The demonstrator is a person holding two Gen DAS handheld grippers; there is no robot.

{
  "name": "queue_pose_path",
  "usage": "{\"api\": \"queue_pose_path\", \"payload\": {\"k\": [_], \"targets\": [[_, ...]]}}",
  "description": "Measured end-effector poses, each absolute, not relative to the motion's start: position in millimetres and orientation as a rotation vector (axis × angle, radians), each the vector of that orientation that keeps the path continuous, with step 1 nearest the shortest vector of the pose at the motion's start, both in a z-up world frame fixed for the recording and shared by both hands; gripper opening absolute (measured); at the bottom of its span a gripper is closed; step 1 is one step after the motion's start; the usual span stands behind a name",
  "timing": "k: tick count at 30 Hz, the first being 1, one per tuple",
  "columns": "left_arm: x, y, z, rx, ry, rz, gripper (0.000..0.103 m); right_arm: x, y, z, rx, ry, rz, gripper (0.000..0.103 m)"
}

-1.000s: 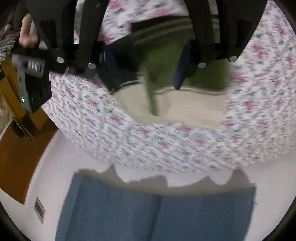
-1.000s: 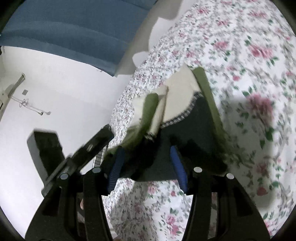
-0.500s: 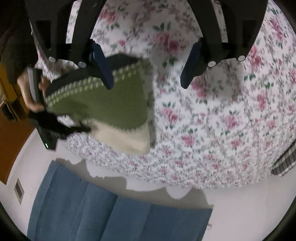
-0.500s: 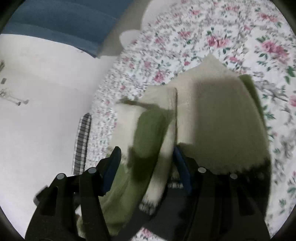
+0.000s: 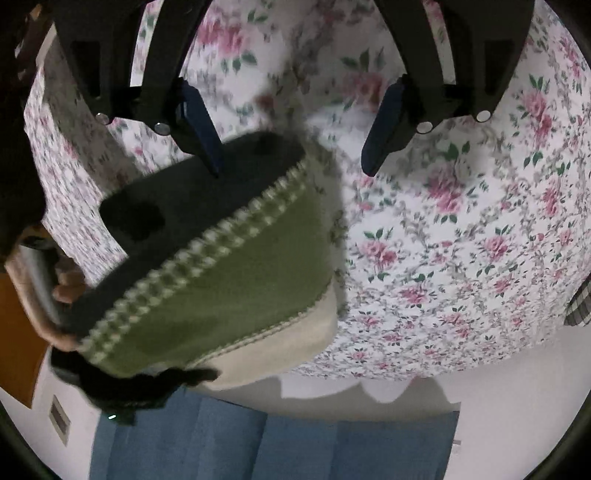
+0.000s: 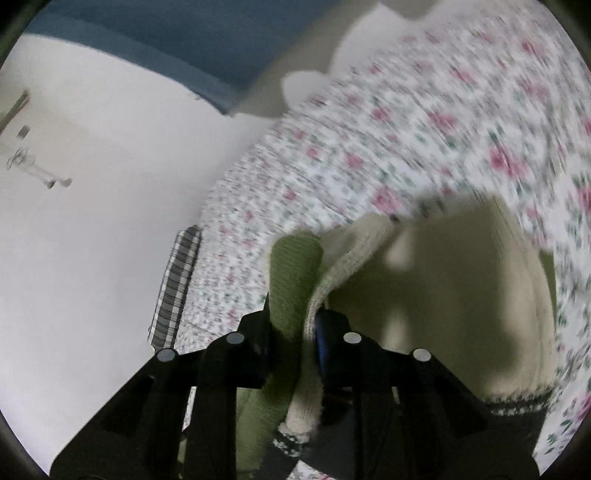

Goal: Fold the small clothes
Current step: 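Grasp the folded bundle with the right tool and lift it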

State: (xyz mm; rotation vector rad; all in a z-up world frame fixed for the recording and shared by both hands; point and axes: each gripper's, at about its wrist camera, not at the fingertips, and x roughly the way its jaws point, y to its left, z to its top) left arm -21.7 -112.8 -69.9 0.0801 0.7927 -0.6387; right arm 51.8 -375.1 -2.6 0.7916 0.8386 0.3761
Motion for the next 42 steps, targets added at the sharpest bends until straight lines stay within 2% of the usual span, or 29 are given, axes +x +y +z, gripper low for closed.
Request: {"api": "queue_pose_path", "payload": {"k": [7, 13, 33, 42], "targets": [[-11.9, -136.7, -72.9, 0.108, 0.765, -0.673, 0.08, 52.0, -396.7, 20.8, 0.75, 0.791, 0.383, 0.017], [-14.0, -154.1, -81.5, 0.194, 0.752, -0.663, 0.08, 43.9, -433.1, -3.0, 0.809, 0.782, 0.35, 0.017], [8.1, -155.1, -96.6, 0.149, 0.826, -0.672, 0.081, 34.0, -485.1, -103.3, 0.978, 0.851, 0.278, 0.017], [11.0, -156.1, -102.8, 0.152, 0.858, -0.667, 0.081, 30.9, -487.3, -112.3, 1.029, 0.844, 0.29, 0.019]]}}
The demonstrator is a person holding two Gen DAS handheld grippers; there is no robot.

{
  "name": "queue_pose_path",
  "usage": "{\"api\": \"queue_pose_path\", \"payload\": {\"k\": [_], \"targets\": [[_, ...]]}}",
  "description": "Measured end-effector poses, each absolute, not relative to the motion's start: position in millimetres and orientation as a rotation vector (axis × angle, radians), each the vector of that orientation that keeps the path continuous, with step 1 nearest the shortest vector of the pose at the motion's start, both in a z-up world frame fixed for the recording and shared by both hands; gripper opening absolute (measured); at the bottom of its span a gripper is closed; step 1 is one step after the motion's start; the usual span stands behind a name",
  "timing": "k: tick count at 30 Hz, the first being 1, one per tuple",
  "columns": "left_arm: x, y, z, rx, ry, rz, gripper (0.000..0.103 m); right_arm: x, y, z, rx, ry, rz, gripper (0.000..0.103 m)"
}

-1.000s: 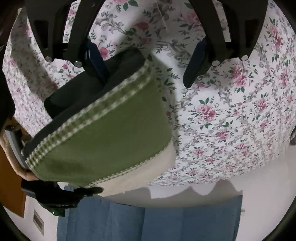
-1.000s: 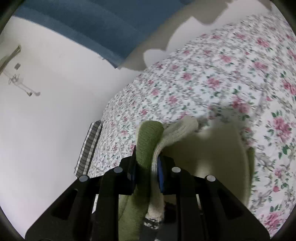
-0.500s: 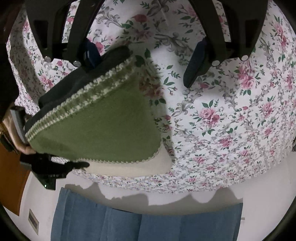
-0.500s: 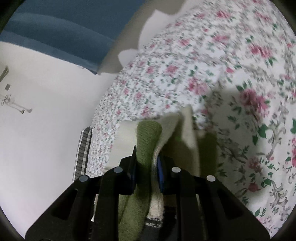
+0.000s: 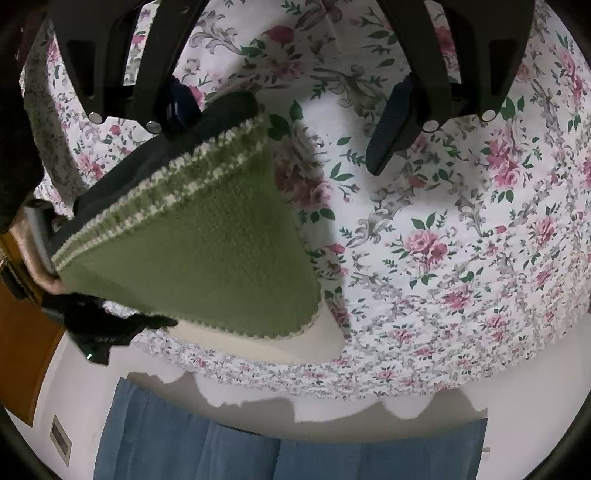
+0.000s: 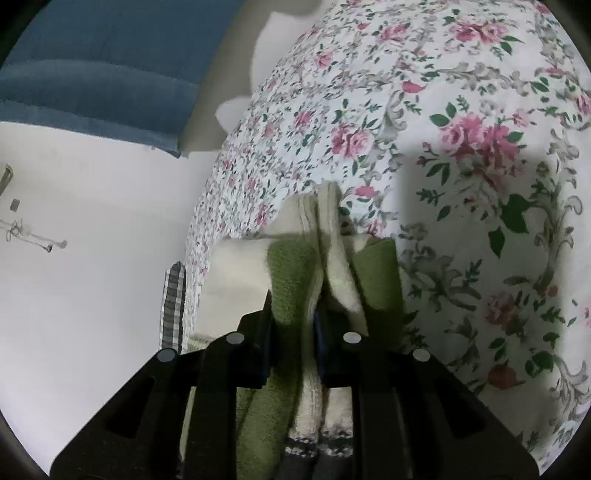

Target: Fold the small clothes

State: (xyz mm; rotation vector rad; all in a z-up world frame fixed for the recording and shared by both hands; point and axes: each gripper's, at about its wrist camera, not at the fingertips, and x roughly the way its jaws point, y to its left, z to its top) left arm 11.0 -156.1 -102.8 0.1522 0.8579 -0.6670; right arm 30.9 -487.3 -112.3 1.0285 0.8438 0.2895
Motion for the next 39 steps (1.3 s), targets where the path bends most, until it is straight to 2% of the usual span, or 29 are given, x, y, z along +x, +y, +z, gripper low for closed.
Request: {"api": "queue_pose_path", "payload": {"k": [4, 6, 11, 17, 23, 25, 26, 27, 29, 35, 37, 39], "targets": [[12.9, -154.6, -106.3, 0.139, 0.874, -0.664, 0.081, 18.1, -482.4, -86.3, 1.008, 0.83, 0.251, 0.032], [13.0, -154.1, -107.0, 0.134, 0.878, -0.667, 0.081, -2.5, -480.4, -69.5, 0.984, 0.797, 0.254, 0.045], [13.1, -153.8, -107.6, 0.133, 0.878, -0.668, 0.081, -59.8, -473.9, -50.9, 0.97, 0.764, 0.26, 0.058], [12.7, -155.2, -107.4, 0.142, 0.873, -0.661, 0.081, -104.4, -455.7, -68.0, 1.113, 0.768, 0.366, 0.06], [12.0, -155.8, -107.2, 0.15, 0.867, -0.654, 0.081, -84.9, -428.1, -92.2, 1.114, 0.884, 0.361, 0.061], [12.9, -155.8, -107.0, 0.149, 0.87, -0.655, 0.081, -82.1, -420.3, -95.7, 1.121, 0.889, 0.388, 0.061], [12.5, -155.5, -106.9, 0.148, 0.871, -0.654, 0.081, -79.4, -418.7, -95.8, 1.123, 0.888, 0.383, 0.049], [12.6, -155.4, -106.4, 0.147, 0.874, -0.653, 0.081, -76.0, -418.3, -94.8, 1.118, 0.896, 0.367, 0.031], [14.1, -155.8, -105.0, 0.139, 0.882, -0.654, 0.081, -71.0, -419.6, -81.0, 1.08, 0.876, 0.357, 0.02], [11.6, -162.3, -92.8, 0.124, 0.87, -0.669, 0.081, -83.5, -404.1, 4.9, 0.779, 0.738, 0.318, 0.015], [11.2, -166.1, -93.7, 0.124, 0.871, -0.676, 0.081, -96.9, -406.5, 9.8, 0.727, 0.713, 0.278, 0.014], [11.6, -168.7, -98.0, 0.13, 0.882, -0.675, 0.081, -104.1, -415.6, -9.4, 0.744, 0.739, 0.242, 0.014]]}}
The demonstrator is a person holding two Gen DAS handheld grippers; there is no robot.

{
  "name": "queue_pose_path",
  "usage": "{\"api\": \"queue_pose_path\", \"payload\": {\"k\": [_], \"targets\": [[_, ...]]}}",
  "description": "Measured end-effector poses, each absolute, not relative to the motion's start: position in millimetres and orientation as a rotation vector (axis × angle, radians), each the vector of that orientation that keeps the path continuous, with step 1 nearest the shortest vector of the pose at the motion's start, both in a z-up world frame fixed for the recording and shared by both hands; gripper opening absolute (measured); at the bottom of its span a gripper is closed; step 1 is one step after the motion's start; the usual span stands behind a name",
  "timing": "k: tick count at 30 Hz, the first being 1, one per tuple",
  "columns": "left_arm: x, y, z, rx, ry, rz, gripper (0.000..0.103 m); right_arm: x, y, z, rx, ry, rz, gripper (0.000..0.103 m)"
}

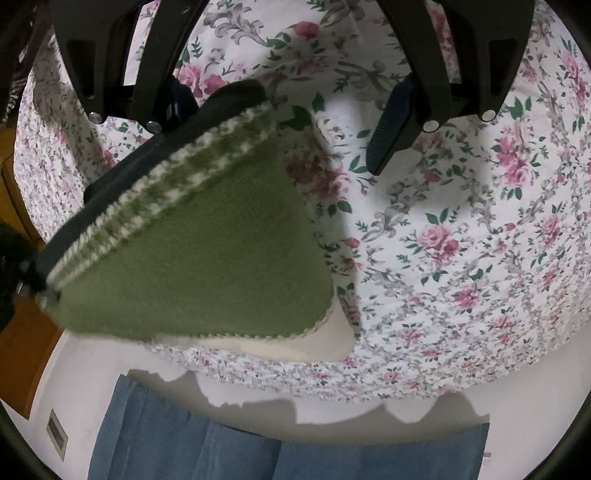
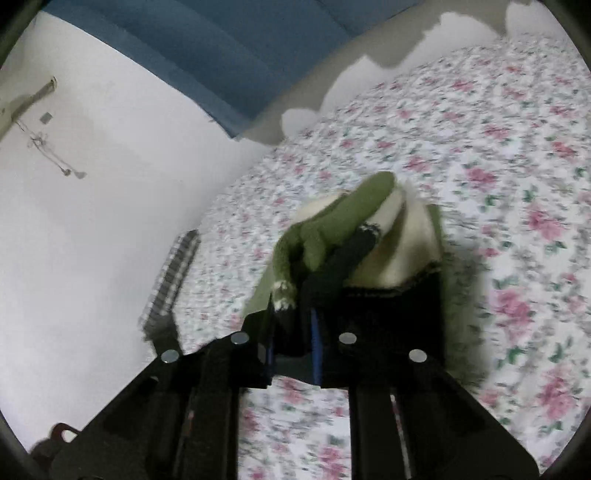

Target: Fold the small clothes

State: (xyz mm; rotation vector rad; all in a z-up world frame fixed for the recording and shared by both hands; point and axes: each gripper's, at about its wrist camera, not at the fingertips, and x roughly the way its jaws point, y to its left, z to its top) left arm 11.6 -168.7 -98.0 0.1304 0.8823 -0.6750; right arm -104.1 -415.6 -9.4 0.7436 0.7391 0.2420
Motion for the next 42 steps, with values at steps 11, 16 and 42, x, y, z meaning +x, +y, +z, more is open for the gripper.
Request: {"api": "queue_pose_path", "payload": {"k": [11, 16, 42], "targets": [[14.0, -170.9, -113.1, 0.146, 0.918, -0.674, 0.082, -125.1, -446.8, -113.1, 0.957, 0.811, 0.194, 0.012], [11.1, -167.8, -111.6, 0.144, 0.909, -0.683, 0.082, -129.8, -446.2, -119.3, 0.988, 0.784, 0.21, 0.011], [28.6, -175.0, -83.9, 0.031, 0.955, -0.826, 0.082, -121.2, -448.0, -100.7, 0.907, 0.848, 0.24, 0.022]]}}
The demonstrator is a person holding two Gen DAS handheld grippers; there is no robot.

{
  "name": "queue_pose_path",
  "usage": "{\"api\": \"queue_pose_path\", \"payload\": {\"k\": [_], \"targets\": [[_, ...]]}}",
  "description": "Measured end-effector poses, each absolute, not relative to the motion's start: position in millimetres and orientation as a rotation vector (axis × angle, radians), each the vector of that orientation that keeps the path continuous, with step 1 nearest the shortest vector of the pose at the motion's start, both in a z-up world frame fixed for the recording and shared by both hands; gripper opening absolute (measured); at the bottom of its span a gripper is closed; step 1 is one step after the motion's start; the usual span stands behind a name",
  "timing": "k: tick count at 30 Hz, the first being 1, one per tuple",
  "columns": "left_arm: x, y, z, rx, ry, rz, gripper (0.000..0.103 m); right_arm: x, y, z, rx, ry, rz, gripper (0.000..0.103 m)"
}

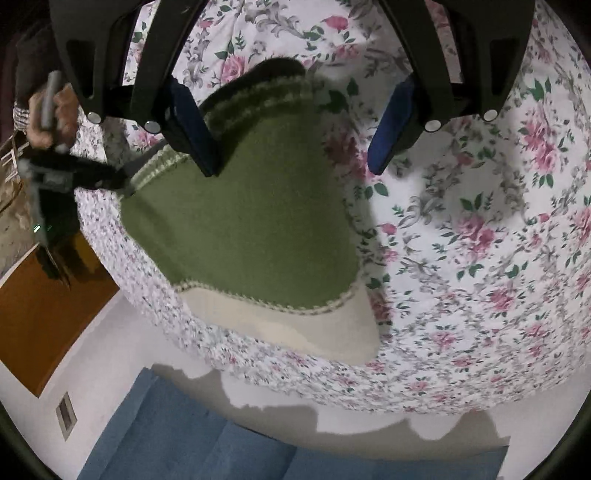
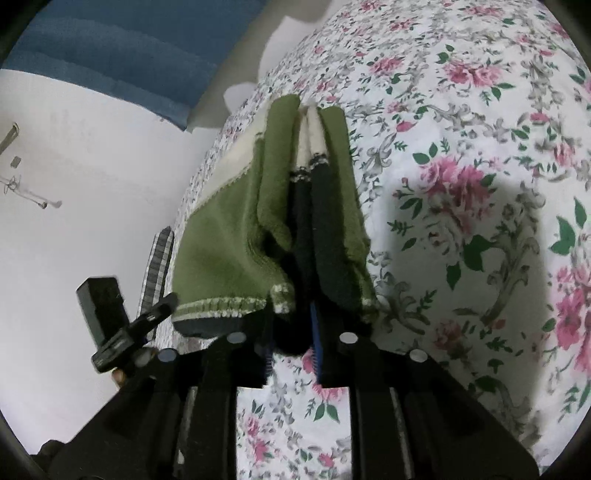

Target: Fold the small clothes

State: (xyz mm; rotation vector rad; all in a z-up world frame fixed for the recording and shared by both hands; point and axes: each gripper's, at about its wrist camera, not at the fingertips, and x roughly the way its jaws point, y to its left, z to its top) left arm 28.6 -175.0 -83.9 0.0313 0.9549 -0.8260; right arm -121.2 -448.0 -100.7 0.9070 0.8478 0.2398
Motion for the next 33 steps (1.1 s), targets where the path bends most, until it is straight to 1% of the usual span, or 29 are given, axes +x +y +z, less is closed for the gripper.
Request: {"api": "queue_pose_path", "payload": {"k": [1, 2, 3, 4, 5, 8, 10, 14, 15, 16, 17, 18, 22, 23, 27, 33], "targets": [[28.7, -175.9, -84.0, 0.04, 0.949, -0.827, 0.082, -121.0, -451.2, -89.6, 0.899, 0.835, 0.243, 0.024], [28.9, -176.5, -84.5, 0.047, 0.944, -0.824, 0.083, -119.8, -454.3, -81.6, 0.894, 0.82, 0.248, 0.032], [29.8, -176.3, -85.5, 0.051, 0.945, -0.823, 0.083, -114.8, -459.8, -65.5, 0.881, 0.782, 0.255, 0.042], [30.9, -176.9, -87.6, 0.047, 0.953, -0.826, 0.083, -109.2, -464.1, -56.0, 0.867, 0.761, 0.252, 0.049], [31.7, -176.7, -88.9, 0.042, 0.96, -0.826, 0.083, -101.8, -467.5, -49.8, 0.856, 0.753, 0.241, 0.059], [33.9, -177.4, -92.0, 0.025, 0.973, -0.827, 0.083, -57.1, -479.4, -41.3, 0.834, 0.758, 0.22, 0.061], [33.9, -178.4, -92.7, 0.027, 0.972, -0.827, 0.083, -19.6, -486.8, -50.7, 0.854, 0.787, 0.185, 0.061], [33.7, -179.7, -93.5, 0.036, 0.973, -0.829, 0.083, 26.4, -482.9, -69.5, 0.848, 0.851, 0.16, 0.061], [33.9, -179.8, -93.5, 0.035, 0.975, -0.83, 0.083, 34.1, -479.8, -71.7, 0.834, 0.859, 0.159, 0.058], [34.4, -179.9, -93.3, 0.036, 0.977, -0.831, 0.083, 39.4, -477.1, -71.7, 0.816, 0.864, 0.16, 0.052], [35.3, -180.1, -92.0, 0.036, 0.978, -0.832, 0.083, 45.1, -473.9, -73.1, 0.798, 0.88, 0.166, 0.029], [35.4, -180.7, -90.0, 0.036, 0.976, -0.833, 0.083, 49.2, -471.5, -73.0, 0.785, 0.899, 0.163, 0.018], [33.9, -185.9, -80.7, 0.053, 0.947, -0.843, 0.083, 43.2, -482.1, -59.5, 0.761, 0.843, 0.136, 0.015], [34.0, -189.3, -81.7, 0.057, 0.952, -0.848, 0.083, 40.5, -489.4, -60.8, 0.781, 0.821, 0.129, 0.012], [34.5, -195.9, -87.1, 0.064, 0.963, -0.853, 0.083, 43.0, -504.6, -88.4, 0.829, 0.854, 0.128, 0.012], [39.1, -194.1, -93.5, 0.03, 0.993, -0.856, 0.085, 44.6, -515.9, -112.3, 0.931, 0.819, 0.191, 0.012]]}}
